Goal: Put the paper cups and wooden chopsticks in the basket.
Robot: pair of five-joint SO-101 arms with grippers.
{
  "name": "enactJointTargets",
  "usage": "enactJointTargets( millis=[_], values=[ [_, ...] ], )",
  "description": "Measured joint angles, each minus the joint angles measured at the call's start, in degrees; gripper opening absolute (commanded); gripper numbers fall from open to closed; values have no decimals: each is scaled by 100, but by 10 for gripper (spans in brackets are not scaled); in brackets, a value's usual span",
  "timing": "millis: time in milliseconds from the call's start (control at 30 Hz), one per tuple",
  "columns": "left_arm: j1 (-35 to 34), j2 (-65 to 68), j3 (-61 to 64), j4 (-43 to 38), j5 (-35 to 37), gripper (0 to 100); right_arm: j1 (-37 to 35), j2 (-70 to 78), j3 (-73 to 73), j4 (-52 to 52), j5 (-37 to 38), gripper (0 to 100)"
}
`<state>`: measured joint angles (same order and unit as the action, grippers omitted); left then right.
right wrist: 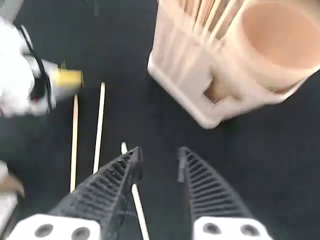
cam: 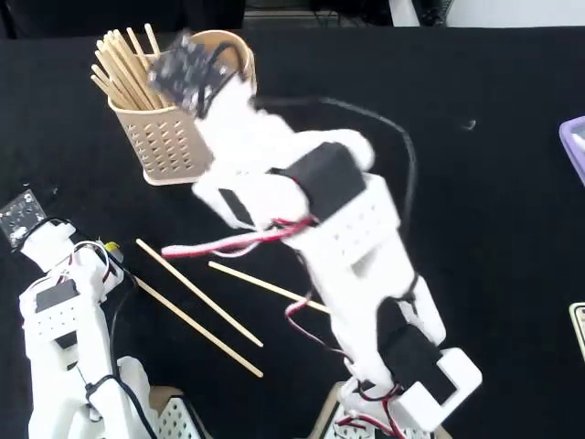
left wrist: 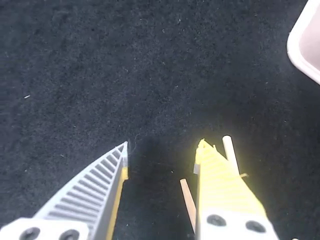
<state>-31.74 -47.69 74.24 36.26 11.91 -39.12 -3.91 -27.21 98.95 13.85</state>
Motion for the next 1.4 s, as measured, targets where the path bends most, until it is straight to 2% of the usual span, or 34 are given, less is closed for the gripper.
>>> enactJointTargets(
  millis=[167, 367, 500, 767, 933, 1000, 1167, 1400],
  values=[
    [0, 0, 0, 0, 0, 213, -26, -132, 2435, -396, 870, 208],
    [0, 0, 0, 0, 0, 213, -18, -378, 5609, -2664, 1415, 208],
    [0, 0, 0, 0, 0, 213, -35, -378, 6655, -3868, 1600, 208],
    [0, 0, 0, 0, 0, 213, -290, -422, 7508, -4844, 1767, 196],
    [0, 0, 0, 0, 0, 213, -264, -255, 7710, -5433, 1767, 5],
    [0, 0, 0, 0, 0, 213, -132, -158, 7648, -5530, 1767, 16],
    [0, 0, 0, 0, 0, 213, 18, -316, 7613, -5292, 1767, 11],
    [0, 0, 0, 0, 0, 213, 79, -1881, 7121, -4079, 1767, 11]
  ],
)
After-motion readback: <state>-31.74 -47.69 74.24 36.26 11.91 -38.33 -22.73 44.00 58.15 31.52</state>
